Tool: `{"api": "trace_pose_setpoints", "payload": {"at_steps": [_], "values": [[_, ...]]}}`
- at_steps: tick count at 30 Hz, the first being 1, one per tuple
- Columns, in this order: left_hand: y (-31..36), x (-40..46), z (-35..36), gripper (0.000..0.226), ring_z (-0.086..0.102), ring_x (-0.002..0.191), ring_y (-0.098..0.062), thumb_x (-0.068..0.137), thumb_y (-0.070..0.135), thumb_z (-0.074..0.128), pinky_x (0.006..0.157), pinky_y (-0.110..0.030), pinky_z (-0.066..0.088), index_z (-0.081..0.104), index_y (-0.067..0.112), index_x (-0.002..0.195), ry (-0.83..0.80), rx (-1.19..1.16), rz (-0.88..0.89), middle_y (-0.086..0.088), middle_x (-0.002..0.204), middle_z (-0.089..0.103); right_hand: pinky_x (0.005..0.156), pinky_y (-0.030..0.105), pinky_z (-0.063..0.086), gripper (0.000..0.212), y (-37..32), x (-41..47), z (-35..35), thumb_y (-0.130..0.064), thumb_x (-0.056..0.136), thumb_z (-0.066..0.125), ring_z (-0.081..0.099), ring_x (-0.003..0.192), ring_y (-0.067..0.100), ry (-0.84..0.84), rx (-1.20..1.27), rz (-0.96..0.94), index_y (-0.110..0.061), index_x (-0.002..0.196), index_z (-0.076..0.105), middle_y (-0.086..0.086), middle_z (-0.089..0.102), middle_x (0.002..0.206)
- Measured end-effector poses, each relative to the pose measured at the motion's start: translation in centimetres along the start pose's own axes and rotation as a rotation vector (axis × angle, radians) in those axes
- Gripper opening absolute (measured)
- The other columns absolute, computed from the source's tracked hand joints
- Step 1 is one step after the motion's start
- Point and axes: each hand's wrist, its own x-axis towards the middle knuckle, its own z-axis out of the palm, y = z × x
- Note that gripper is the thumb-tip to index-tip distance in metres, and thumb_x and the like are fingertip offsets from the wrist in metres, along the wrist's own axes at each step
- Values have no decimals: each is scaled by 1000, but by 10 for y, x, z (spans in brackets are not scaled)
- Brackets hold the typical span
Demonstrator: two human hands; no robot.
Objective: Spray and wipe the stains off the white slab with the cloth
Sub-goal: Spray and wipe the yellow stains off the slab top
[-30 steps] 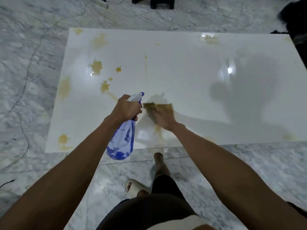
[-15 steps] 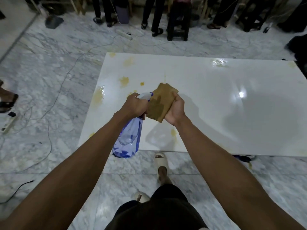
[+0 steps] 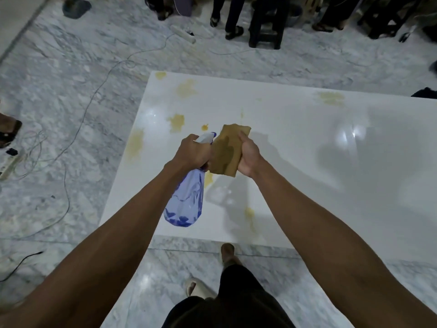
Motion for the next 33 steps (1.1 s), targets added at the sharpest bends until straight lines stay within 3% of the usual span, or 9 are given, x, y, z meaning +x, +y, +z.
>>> {"api": "trace_pose_setpoints", "payload": {"at_steps": [3, 6, 9, 11, 14, 16, 24, 30, 33], "values": [[17, 43, 8, 27, 54, 41, -27, 87, 15, 54, 45, -26, 47, 66, -6, 99, -14, -10, -18, -21, 80, 67, 89, 43, 54, 39, -35, 45, -15, -44, 102, 44, 65, 84, 26, 104, -292, -33, -11, 101, 64, 10, 69, 94], [36, 90, 13, 20, 54, 36, -24, 88, 11, 54, 44, -23, 45, 65, -6, 87, 10, -8, -3, -21, 78, 67, 75, 37, 41, 46, -81, 116, -31, -49, 94, 47, 54, 71, 22, 214, -784, -270, -6, 106, 60, 4, 59, 80], [48, 134, 17, 26, 51, 42, -25, 91, 11, 56, 43, -23, 45, 63, -15, 89, 59, -14, 18, -20, 76, 63, 96, 49, 41, 45, -125, 197, -48, -43, 104, 29, 58, 114, 32, 267, -1541, -429, -19, 139, 45, 10, 61, 127], [49, 155, 20, 23, 48, 47, -26, 90, 6, 54, 41, -21, 44, 62, -16, 91, 60, -23, 31, -22, 79, 61, 112, 63, 25, 51, -138, 250, -65, -40, 106, 28, 33, 143, 34, 338, -1911, -394, -19, 152, 30, 10, 36, 156], [43, 177, 25, 26, 49, 44, -24, 85, 4, 53, 42, -22, 44, 61, -18, 93, 70, -8, 41, -33, 83, 64, 120, 61, -2, 61, -112, 300, -94, -48, 103, 29, -3, 153, 38, 184, -1910, -160, -29, 159, 12, 11, 1, 167], [36, 184, 26, 29, 50, 41, -21, 79, 7, 53, 44, -23, 45, 61, -18, 92, 60, 6, 28, -30, 82, 64, 119, 58, -13, 59, -80, 298, -103, -49, 102, 29, -15, 152, 38, 191, -1851, -162, -41, 157, 10, 11, -10, 167], [5, 155, 21, 28, 60, 57, -29, 69, 13, 51, 56, -35, 52, 63, -2, 90, -8, 35, -36, -16, 78, 60, 118, 56, -16, 63, 9, 200, -89, -51, 103, 27, -20, 151, 36, 209, -1864, -201, -38, 159, 0, 9, -16, 167], [-37, 82, 6, 30, 55, 36, -18, 62, 12, 48, 59, -34, 48, 60, 13, 89, -63, 57, -35, -19, 79, 60, 118, 55, -17, 62, 89, 96, -72, -49, 103, 27, -23, 151, 34, 167, -1846, -132, -45, 156, -5, 7, -19, 166], [-66, 44, -5, 27, 53, 34, -15, 74, 9, 52, 49, -25, 48, 64, -2, 96, -82, 63, -71, -20, 82, 64, 119, 57, -13, 62, 140, 32, -65, -52, 103, 28, -21, 151, 35, 116, -1847, -161, -46, 156, -3, 8, -19, 166]]}}
